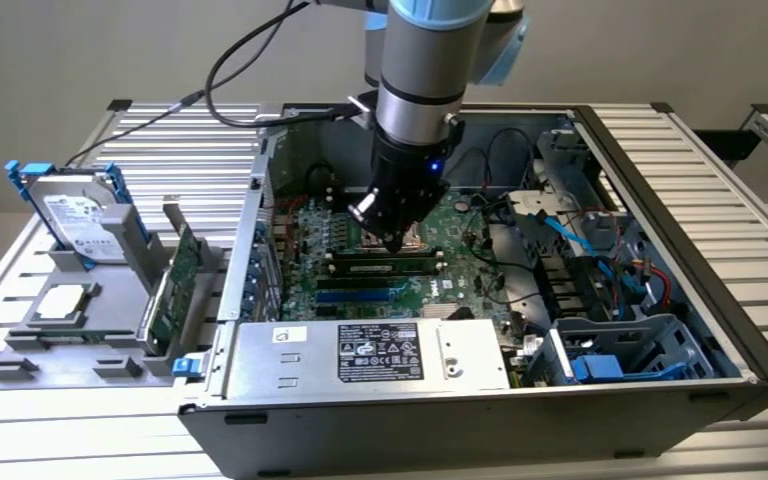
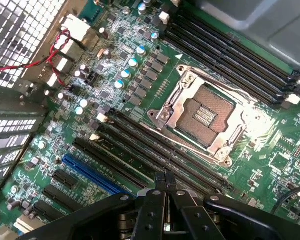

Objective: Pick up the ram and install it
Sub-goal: 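Press down the ram until it locks into place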

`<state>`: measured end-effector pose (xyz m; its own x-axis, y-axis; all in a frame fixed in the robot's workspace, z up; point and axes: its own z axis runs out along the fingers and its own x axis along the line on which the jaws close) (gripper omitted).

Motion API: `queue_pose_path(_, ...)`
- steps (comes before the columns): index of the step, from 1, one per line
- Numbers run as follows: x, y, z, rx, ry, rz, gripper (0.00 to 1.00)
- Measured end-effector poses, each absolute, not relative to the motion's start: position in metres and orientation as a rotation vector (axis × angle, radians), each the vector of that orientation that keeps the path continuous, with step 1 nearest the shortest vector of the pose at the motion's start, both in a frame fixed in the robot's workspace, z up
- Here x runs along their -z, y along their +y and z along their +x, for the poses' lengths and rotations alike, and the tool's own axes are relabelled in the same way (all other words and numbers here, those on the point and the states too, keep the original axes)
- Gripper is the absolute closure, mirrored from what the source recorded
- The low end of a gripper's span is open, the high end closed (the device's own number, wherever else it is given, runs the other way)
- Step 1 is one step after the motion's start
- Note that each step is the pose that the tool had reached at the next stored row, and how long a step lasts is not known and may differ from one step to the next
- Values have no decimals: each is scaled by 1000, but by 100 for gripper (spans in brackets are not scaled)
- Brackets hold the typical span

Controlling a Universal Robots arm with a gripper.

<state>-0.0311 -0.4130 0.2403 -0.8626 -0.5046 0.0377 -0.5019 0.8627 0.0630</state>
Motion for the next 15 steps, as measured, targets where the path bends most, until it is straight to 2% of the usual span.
queue_pose_path(15,-240,-413,-31,88,-3063,435,89)
